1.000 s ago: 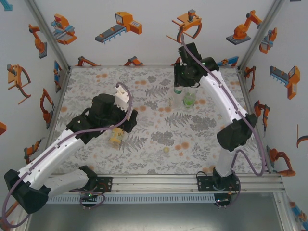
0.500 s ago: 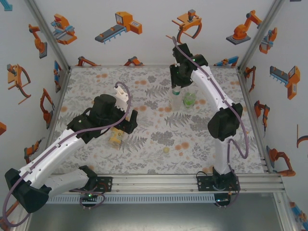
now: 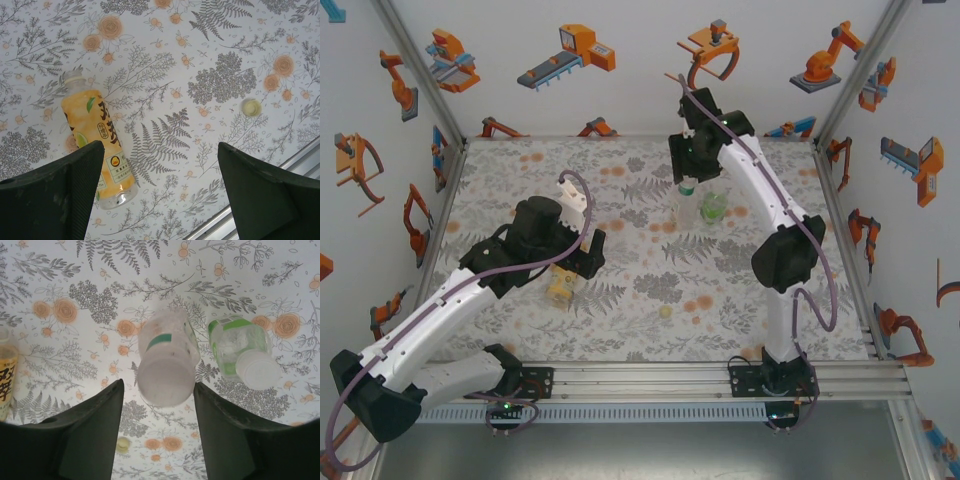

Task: Screw on the bottle caps

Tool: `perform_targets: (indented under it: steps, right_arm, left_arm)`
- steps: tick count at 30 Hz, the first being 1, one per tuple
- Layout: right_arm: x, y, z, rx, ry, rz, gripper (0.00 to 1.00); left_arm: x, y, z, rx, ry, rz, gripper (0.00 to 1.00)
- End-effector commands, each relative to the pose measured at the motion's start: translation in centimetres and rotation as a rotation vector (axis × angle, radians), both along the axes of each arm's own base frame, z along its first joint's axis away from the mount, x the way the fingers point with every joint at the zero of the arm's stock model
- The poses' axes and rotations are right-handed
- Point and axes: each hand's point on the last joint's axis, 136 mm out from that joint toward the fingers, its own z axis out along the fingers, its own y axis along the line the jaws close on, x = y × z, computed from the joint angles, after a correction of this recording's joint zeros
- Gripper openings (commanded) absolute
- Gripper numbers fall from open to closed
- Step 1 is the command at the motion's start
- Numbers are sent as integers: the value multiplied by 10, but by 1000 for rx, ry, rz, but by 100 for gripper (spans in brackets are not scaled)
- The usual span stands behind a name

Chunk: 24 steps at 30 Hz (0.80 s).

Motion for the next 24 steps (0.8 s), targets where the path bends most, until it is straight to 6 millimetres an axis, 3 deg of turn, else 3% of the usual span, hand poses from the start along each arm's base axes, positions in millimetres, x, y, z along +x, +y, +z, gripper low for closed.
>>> perform_targets:
  steps: [1,8,13,19,24]
  right_arm:
    - [-3,-3,21,-4,-23,19,57]
    - [-21,-9,81,47,-106,31,58]
    - [-51,-13,98,107,-96,26,58]
    - [-85,-15,96,223,-74,-2,58]
    - [-106,-24,74,246,-40,-40,58]
  left_arm:
    - [1,2,0,-9,17,15,86]
    - [6,9,-13,22,71,56,86]
    - [12,16,-36,52,181,89,86]
    - [18,29,-66,87,298,152,85]
    - [20,48,-95,133,397,234,85]
